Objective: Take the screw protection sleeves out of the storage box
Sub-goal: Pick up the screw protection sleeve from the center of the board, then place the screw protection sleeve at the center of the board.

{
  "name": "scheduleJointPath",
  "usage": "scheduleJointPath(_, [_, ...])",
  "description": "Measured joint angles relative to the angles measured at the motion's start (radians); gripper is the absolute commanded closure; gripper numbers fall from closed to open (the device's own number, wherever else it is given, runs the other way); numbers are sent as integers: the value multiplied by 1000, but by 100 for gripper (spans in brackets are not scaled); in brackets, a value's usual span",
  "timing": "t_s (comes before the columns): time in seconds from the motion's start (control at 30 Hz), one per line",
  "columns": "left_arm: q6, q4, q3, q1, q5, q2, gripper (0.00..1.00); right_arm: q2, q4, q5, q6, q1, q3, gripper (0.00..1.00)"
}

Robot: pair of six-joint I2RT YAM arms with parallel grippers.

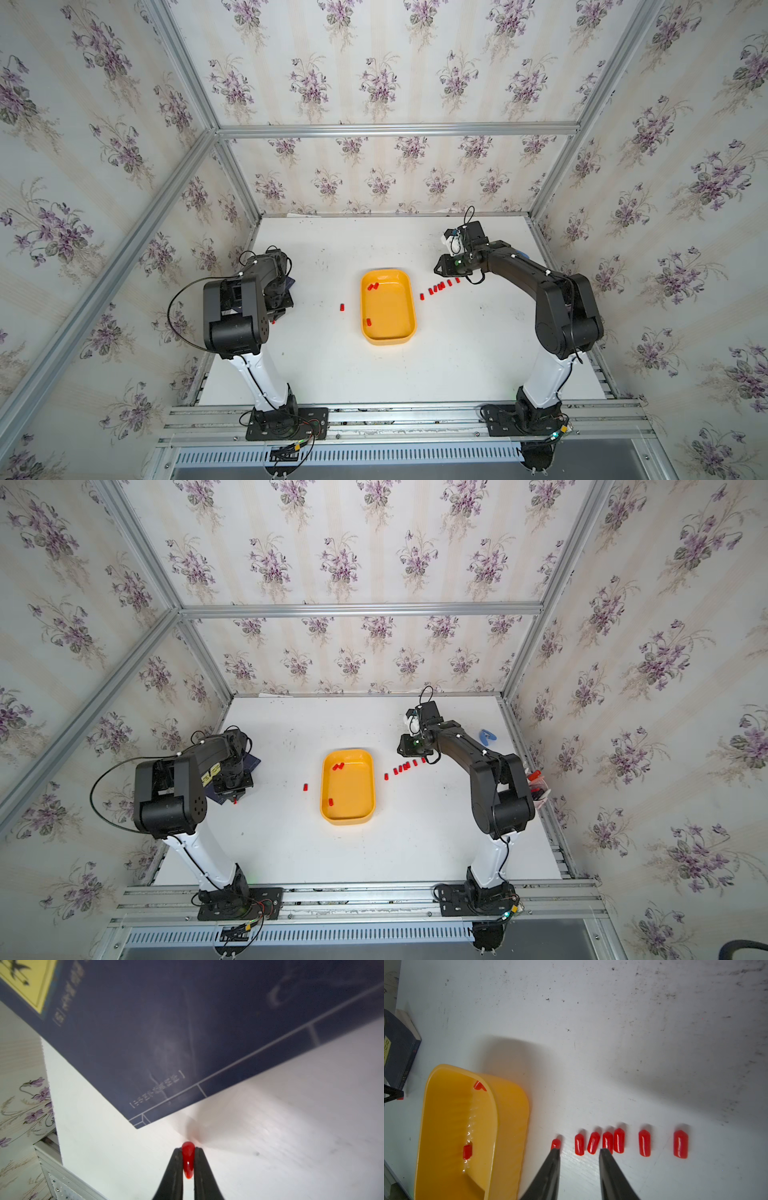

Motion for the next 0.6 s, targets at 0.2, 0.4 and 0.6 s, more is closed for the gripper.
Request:
scheduleJointPath(0.2, [-12,-35,131,-140,36,2,84,0,0,5,0,0,0,63])
scheduleJointPath(0.4, [-34,-62,302,-300,75,105,84,-1,0,11,0,0,0,63])
scheduleJointPath(0.6, [-71,-89,326,-362,111,156,84,-5,-2,14,0,0,0,63])
